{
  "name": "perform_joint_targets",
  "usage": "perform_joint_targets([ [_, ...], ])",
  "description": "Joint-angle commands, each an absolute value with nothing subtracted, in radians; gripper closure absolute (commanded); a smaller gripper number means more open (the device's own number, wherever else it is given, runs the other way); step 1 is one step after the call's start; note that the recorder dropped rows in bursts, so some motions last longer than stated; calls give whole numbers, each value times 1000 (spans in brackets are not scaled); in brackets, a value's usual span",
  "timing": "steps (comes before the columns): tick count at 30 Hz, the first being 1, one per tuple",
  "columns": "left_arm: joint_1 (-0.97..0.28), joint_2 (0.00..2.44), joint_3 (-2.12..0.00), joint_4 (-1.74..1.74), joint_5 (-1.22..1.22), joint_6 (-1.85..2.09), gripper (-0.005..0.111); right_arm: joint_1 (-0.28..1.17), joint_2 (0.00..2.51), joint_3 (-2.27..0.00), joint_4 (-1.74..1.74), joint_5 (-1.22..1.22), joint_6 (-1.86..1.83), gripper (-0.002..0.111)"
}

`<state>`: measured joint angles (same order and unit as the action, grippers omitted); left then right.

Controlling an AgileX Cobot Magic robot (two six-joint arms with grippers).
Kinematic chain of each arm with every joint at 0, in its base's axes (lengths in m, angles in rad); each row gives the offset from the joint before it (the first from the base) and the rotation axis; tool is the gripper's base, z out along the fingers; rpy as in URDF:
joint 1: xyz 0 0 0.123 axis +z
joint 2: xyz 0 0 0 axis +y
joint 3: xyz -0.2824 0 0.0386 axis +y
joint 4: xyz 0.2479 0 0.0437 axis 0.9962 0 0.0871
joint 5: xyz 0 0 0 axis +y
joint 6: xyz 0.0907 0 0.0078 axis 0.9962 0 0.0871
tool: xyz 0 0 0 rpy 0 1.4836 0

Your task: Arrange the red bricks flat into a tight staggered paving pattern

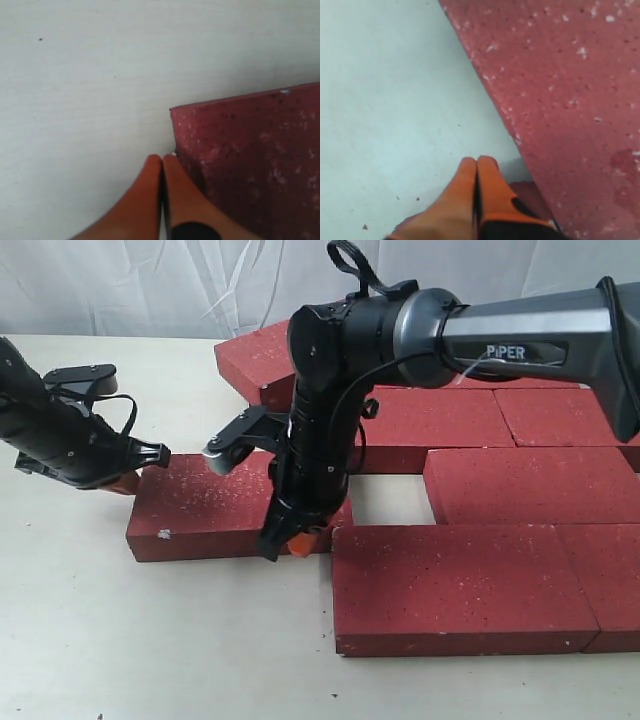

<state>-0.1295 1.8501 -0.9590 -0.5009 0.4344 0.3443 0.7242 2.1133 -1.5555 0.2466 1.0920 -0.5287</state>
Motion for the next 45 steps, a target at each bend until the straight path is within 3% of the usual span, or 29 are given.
perform_joint_targets([
  [1,-132,1850,-958,-513,424,342,107,720,2081,-1562,261,1105,-545,109],
  [7,-132,1850,-958,-541,440,342,107,541,1859,-1489,55,962,-284,109],
  [12,-154,1850,-958,-574,435,344,107,322,1719,-1253,11,939,-253,109],
  [17,-215,1850,-958,-575,392,344,107,201,1654,-1083,49,805,-253,109],
  [45,-427,1973,-1043,-752,291,344,107,200,1588,-1035,196,704,-274,109],
])
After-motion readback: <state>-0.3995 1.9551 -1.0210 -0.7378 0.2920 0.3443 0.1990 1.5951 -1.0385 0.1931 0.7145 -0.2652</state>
